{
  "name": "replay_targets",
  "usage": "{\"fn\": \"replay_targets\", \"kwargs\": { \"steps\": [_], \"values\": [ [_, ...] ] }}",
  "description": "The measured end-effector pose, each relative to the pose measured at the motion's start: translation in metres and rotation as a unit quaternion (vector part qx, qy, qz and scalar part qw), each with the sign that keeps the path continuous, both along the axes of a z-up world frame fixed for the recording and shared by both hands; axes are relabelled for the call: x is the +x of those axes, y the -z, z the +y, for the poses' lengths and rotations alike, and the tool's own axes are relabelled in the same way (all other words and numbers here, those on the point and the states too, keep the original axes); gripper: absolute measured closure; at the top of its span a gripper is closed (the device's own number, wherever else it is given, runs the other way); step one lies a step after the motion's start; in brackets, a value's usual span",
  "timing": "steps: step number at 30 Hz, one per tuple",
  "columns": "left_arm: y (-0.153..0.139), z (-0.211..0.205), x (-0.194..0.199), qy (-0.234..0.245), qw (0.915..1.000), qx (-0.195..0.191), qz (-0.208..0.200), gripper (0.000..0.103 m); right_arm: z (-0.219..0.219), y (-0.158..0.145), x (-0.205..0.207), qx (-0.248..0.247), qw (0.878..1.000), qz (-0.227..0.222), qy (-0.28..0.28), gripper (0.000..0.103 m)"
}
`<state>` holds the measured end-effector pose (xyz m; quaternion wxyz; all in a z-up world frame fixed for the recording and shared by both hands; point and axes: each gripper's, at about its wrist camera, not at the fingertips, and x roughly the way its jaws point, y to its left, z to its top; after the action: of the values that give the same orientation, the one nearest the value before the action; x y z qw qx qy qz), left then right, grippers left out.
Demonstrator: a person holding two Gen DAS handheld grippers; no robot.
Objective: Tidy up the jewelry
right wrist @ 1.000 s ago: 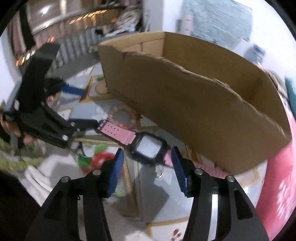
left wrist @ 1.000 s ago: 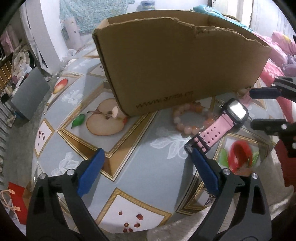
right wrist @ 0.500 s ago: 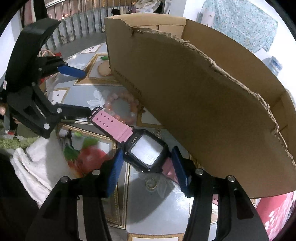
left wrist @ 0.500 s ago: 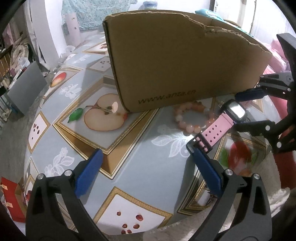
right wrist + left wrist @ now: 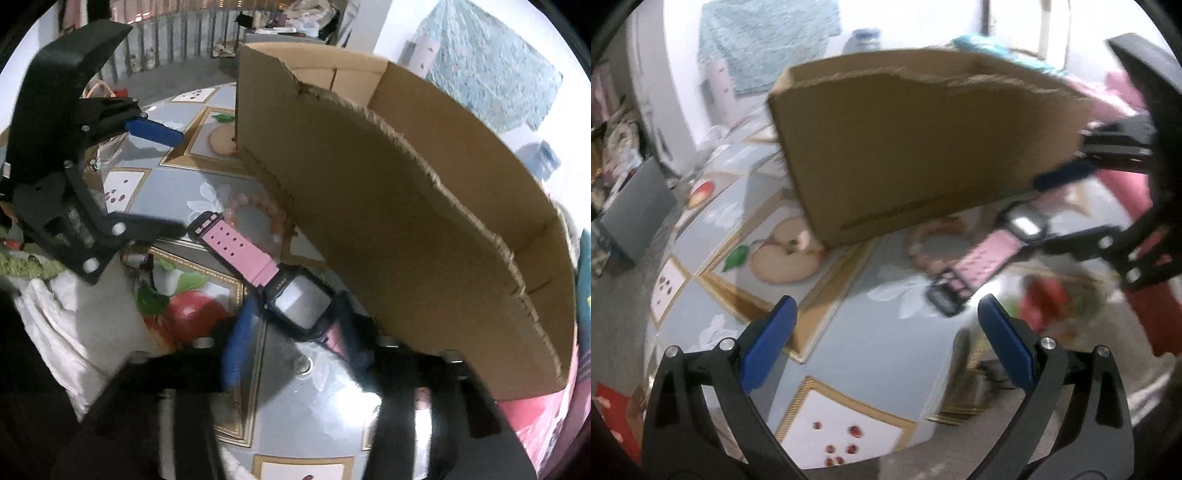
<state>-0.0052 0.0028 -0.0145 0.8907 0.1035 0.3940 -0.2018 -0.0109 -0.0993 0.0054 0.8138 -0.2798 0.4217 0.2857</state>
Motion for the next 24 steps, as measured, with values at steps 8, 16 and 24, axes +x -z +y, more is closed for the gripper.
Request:
{"fn": "replay_targets", "kwargs": {
  "steps": [8, 16, 24],
  "values": [
    [-0.009, -0.032, -0.019, 0.076, 0.9965, -0.001, -0.034, 0.035, -0.008, 0.016, 0.026, 0.018, 0.998, 0.059, -0.011, 0.043],
    [0.006, -0.067, -0.019, 0.136, 0.989, 0.042, -0.041, 0.056, -0.012, 0.014, 0.025, 0.026, 0.996, 0.08, -0.023, 0.05],
    [0.003, -0.071, -0.029, 0.15, 0.9859, 0.054, -0.051, 0.061, -0.008, 0.002, 0.014, 0.023, 0.997, 0.076, -0.019, 0.05]
  ]
}}
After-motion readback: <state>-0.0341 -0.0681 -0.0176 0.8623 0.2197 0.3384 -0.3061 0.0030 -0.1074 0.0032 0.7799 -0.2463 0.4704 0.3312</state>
